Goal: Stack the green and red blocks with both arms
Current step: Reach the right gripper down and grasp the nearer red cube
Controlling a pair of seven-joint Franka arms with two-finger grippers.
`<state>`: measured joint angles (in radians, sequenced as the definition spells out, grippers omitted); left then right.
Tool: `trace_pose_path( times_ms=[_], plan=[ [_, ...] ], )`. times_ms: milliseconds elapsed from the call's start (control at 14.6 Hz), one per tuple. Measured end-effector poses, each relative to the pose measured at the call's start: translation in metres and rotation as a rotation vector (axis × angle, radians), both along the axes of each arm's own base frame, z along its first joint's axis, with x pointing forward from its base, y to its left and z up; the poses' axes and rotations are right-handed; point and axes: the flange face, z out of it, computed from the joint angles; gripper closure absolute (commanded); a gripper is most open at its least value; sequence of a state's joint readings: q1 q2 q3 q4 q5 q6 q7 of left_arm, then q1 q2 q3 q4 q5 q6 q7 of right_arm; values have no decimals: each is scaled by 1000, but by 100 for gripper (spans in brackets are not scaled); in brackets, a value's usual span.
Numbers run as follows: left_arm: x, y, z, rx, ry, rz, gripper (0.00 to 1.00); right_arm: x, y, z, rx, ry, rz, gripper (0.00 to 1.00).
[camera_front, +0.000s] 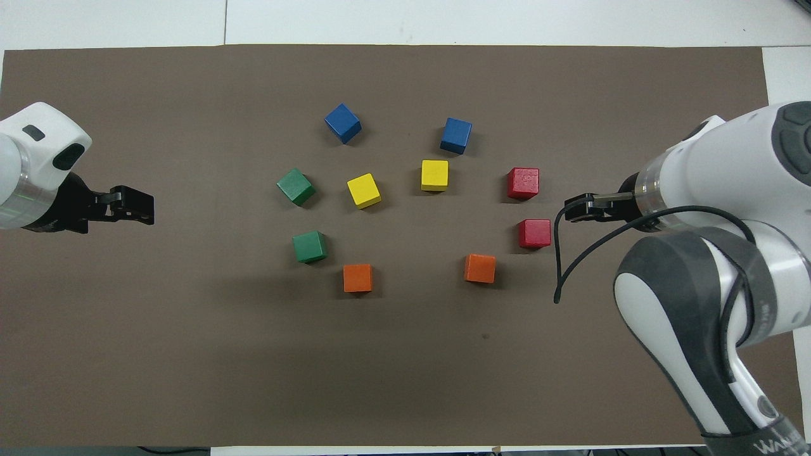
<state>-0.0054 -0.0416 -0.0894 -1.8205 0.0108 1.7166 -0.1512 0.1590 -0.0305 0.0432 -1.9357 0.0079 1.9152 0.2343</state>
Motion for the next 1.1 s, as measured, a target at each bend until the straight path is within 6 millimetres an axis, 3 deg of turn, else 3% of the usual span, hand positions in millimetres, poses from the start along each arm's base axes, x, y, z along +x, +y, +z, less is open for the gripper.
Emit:
trace_pose_path(
  times_ms=[343,686,1098],
  plan=[
    [0,0,0,0,0,0,0,7,34,-57,2,20,14,0],
    [0,1,0,0,0,1,0,10,34,-102,9,-2,12,0],
    [2,-2,-1,4,-17,105,0,14,35,-134,16,-23,13,0]
  ],
)
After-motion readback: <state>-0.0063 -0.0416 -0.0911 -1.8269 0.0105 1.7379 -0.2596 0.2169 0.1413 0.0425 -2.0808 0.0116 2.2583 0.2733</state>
